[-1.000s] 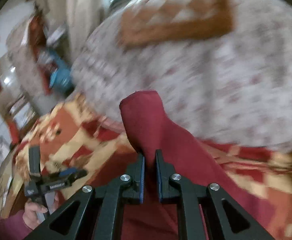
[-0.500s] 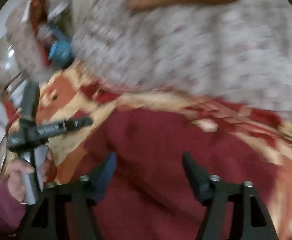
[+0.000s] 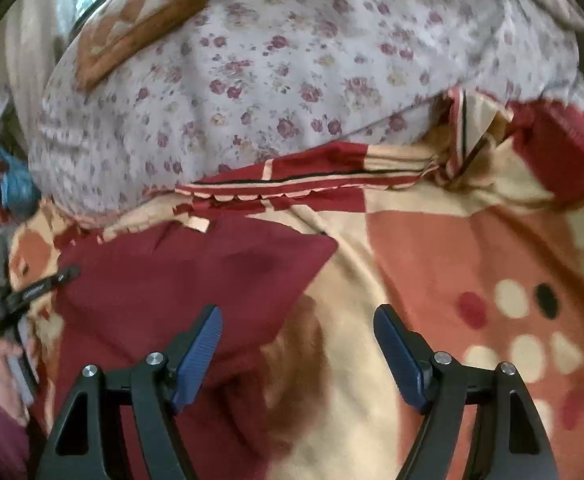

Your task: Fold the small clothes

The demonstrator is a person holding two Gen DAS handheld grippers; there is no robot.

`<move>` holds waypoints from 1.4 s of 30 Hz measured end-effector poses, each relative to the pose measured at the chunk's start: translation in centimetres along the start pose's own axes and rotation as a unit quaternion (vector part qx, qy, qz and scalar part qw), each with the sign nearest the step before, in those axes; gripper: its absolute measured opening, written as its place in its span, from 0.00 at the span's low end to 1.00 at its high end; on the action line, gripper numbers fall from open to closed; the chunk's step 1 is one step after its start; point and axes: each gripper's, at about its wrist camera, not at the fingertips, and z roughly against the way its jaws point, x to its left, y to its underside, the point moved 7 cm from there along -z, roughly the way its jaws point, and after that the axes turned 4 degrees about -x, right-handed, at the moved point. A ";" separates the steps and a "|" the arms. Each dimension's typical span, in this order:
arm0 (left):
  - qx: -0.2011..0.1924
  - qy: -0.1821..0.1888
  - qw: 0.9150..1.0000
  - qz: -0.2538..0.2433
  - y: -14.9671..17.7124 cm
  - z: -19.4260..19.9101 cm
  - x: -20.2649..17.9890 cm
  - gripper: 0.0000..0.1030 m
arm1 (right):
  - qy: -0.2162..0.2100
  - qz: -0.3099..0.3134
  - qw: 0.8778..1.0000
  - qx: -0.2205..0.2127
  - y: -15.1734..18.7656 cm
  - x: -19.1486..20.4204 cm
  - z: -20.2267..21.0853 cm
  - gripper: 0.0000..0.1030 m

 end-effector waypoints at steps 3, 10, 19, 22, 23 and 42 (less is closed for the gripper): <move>0.007 -0.012 1.000 0.012 0.1 0.1 1.2 0.19 | -0.012 -0.018 1.000 0.016 -0.4 0.6 -2.8 0.74; 0.042 -0.017 0.999 0.023 1.7 -1.8 1.6 0.20 | -0.008 0.002 0.999 0.051 -0.8 2.1 -7.8 0.16; 0.053 -0.052 0.997 -0.020 2.9 -2.9 0.7 0.40 | 0.083 0.006 0.996 0.016 -2.1 -1.0 -6.3 0.20; 0.052 -0.056 0.997 -0.017 3.0 -3.0 0.8 0.41 | 0.050 0.025 0.998 -0.009 -1.7 1.0 -2.4 0.24; 0.052 -0.057 0.997 -0.017 3.0 -3.0 0.9 0.41 | 0.039 0.048 0.998 -0.007 -0.9 2.2 -1.6 0.26; 0.048 -0.035 0.997 0.041 3.8 -0.6 1.7 0.54 | -0.006 -0.020 0.996 0.085 2.3 1.8 -6.9 0.24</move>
